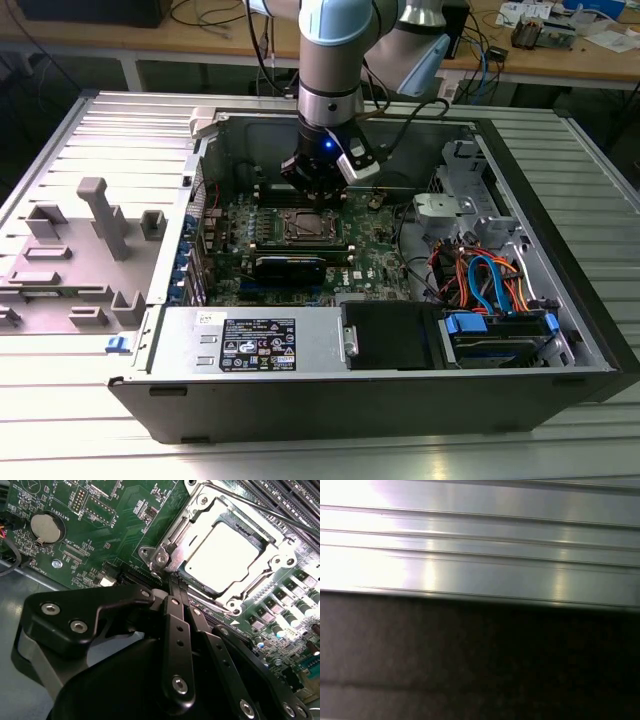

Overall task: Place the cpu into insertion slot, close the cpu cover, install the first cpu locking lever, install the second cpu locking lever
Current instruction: 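Install the second cpu locking lever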

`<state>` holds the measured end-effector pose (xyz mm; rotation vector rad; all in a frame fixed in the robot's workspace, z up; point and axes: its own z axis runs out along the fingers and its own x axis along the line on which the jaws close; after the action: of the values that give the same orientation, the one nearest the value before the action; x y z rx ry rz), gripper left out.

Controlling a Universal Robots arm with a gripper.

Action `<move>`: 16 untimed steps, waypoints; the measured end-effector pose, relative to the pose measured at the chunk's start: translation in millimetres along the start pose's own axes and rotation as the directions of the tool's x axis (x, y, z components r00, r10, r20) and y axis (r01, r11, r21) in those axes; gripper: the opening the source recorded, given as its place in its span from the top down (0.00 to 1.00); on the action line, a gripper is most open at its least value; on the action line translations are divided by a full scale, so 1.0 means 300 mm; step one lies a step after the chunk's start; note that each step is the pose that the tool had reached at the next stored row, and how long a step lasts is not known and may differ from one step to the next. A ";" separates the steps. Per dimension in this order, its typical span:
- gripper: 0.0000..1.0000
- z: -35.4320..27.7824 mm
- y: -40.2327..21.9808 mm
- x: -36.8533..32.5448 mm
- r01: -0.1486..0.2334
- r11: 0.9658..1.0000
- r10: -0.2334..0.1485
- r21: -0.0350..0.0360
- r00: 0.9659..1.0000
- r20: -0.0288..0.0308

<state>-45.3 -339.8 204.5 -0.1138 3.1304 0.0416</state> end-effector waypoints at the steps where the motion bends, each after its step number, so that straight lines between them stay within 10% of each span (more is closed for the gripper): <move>1: 0.89 0.000 0.000 0.000 0.000 1.000 0.000 0.000 1.000 0.000; 16: 0.89 -0.031 -0.017 0.001 0.000 1.000 0.000 0.004 1.000 0.000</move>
<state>-45.4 -345.0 213.6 -0.1138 3.1306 0.0349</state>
